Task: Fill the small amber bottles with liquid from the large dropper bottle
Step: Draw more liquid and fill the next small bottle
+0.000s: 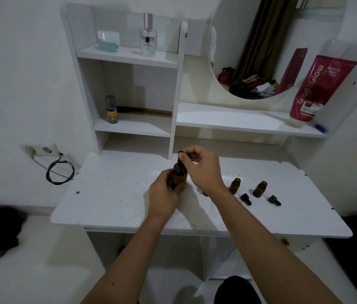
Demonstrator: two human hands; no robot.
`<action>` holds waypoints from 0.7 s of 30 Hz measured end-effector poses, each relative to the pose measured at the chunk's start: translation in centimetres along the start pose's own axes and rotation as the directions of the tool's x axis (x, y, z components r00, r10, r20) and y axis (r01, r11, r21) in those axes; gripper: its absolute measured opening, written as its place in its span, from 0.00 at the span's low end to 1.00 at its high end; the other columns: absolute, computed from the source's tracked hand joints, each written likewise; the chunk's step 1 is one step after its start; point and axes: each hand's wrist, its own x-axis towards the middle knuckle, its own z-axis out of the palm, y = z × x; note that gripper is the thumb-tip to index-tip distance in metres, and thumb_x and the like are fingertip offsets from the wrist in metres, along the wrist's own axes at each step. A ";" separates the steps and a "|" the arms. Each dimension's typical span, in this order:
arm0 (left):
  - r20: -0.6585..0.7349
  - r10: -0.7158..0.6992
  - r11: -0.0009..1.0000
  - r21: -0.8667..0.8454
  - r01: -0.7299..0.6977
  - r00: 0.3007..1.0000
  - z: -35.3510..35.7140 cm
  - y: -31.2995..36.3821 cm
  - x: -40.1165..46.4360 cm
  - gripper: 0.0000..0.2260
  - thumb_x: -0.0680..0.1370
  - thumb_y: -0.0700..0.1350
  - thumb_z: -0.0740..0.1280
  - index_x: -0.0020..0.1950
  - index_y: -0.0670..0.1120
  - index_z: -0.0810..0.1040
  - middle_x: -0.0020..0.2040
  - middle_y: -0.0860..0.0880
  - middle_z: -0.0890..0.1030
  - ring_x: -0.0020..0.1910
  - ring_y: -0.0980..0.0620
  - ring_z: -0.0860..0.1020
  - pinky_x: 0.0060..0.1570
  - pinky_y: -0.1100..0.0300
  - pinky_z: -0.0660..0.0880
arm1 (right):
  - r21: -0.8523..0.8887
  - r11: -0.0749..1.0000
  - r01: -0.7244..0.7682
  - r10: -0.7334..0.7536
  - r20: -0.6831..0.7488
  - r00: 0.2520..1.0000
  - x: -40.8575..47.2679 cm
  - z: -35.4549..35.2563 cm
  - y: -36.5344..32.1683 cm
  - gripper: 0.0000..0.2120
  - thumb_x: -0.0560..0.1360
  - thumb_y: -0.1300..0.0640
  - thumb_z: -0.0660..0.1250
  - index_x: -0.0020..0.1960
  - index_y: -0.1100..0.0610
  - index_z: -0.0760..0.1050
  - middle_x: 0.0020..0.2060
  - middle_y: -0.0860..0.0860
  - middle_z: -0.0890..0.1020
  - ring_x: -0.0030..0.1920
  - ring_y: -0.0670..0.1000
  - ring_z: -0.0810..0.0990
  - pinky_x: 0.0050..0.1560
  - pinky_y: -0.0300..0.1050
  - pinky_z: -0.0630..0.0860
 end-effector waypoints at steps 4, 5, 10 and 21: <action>0.002 -0.003 1.000 -0.002 0.003 1.000 0.0 -0.2 0.1 0.20 0.75 0.46 0.76 0.67 0.49 0.77 0.59 0.53 0.83 0.56 0.54 0.81 0.58 0.64 0.75 | 0.031 0.999 -0.023 0.023 -0.020 1.000 -0.2 0.2 0.1 0.01 0.79 0.57 0.74 0.49 0.53 0.84 0.41 0.42 0.85 0.43 0.35 0.82 0.49 0.28 0.77; 0.002 -0.003 1.000 0.000 0.003 1.000 0.1 -0.2 0.1 0.21 0.75 0.46 0.76 0.66 0.49 0.77 0.59 0.53 0.83 0.56 0.54 0.81 0.58 0.63 0.75 | 0.038 0.999 -0.030 0.030 -0.024 0.999 -0.2 0.2 0.1 0.01 0.79 0.57 0.74 0.49 0.53 0.84 0.41 0.42 0.85 0.44 0.37 0.83 0.50 0.29 0.78; -0.005 -0.003 1.000 0.009 0.003 1.000 -0.1 0.1 -0.1 0.20 0.75 0.47 0.77 0.65 0.50 0.78 0.58 0.54 0.83 0.55 0.54 0.81 0.58 0.61 0.77 | 0.087 0.993 -0.076 0.076 0.005 0.997 -0.5 0.0 -0.2 0.03 0.80 0.57 0.73 0.53 0.53 0.84 0.45 0.44 0.86 0.49 0.41 0.84 0.52 0.31 0.78; -0.062 -0.050 0.999 0.002 0.051 0.997 -0.4 1.3 -2.0 0.28 0.72 0.50 0.79 0.68 0.49 0.73 0.63 0.54 0.77 0.58 0.54 0.78 0.57 0.64 0.74 | 0.362 0.930 0.062 -0.006 -0.155 0.988 0.5 -4.7 -3.9 0.08 0.81 0.61 0.71 0.58 0.54 0.83 0.52 0.48 0.87 0.55 0.43 0.85 0.60 0.35 0.79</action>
